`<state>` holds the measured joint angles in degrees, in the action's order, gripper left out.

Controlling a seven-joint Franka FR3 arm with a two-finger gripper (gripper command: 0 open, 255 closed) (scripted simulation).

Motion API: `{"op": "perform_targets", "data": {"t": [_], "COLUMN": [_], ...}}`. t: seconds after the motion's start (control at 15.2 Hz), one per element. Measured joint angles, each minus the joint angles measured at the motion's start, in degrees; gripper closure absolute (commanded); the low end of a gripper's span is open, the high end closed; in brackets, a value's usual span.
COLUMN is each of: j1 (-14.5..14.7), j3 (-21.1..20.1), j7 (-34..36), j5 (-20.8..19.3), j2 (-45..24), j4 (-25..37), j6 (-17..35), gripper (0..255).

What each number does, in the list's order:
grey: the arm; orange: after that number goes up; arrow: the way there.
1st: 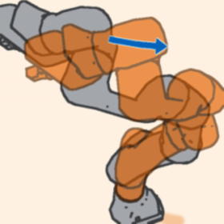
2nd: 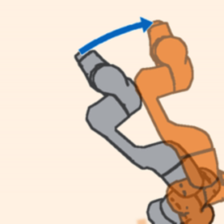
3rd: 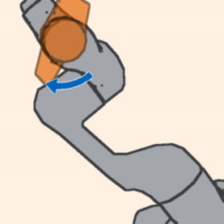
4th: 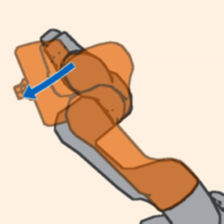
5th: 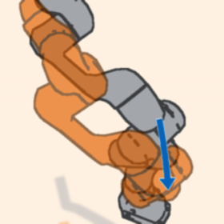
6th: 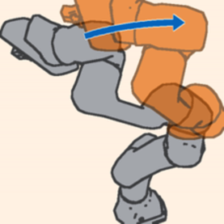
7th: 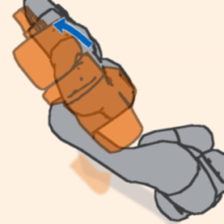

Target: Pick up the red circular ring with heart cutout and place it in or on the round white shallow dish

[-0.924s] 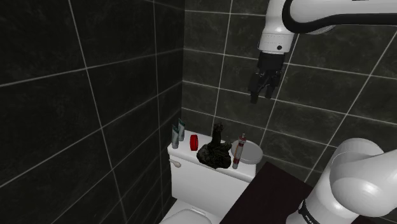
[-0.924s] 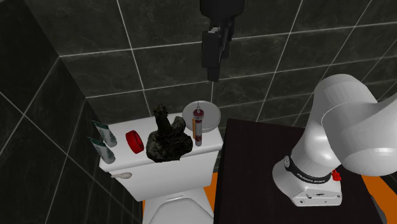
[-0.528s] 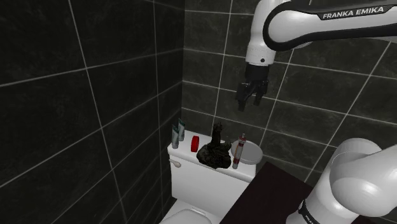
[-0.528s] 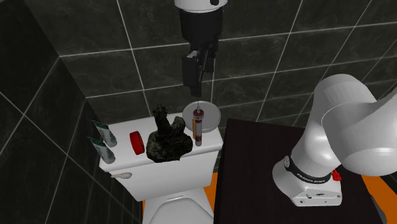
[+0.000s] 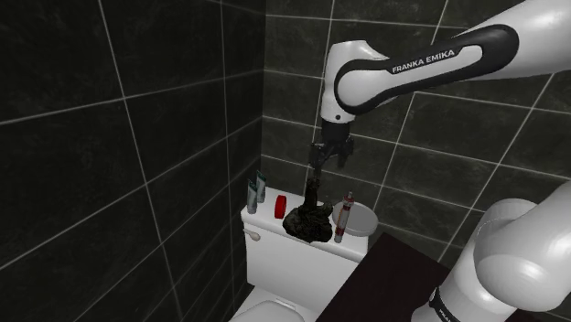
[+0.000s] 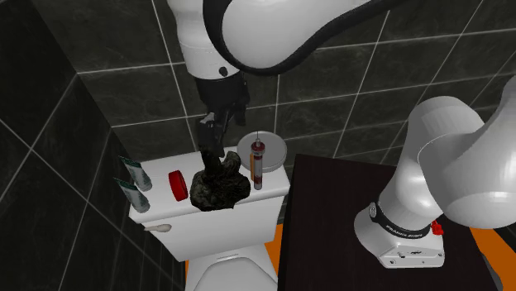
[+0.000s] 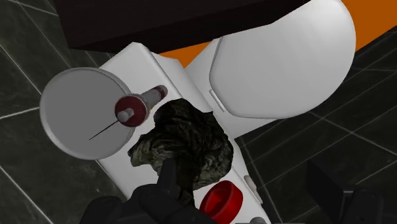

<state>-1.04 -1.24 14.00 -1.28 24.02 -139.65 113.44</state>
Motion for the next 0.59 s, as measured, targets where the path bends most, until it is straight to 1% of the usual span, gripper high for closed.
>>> {"op": "perform_targets", "data": {"t": [0.2,0.4,0.59], "j1": [-0.22,-0.52,-0.66], "j3": [-0.71,-1.26,-1.68], "j7": [2.05,4.2,6.51], "j5": [-0.55,-1.48,-2.59], "j2": [-5.63,-12.98,-19.29], "j4": [0.32,2.61,5.48], "j6": [5.38,10.52,13.99], "gripper": [0,0,0]}}
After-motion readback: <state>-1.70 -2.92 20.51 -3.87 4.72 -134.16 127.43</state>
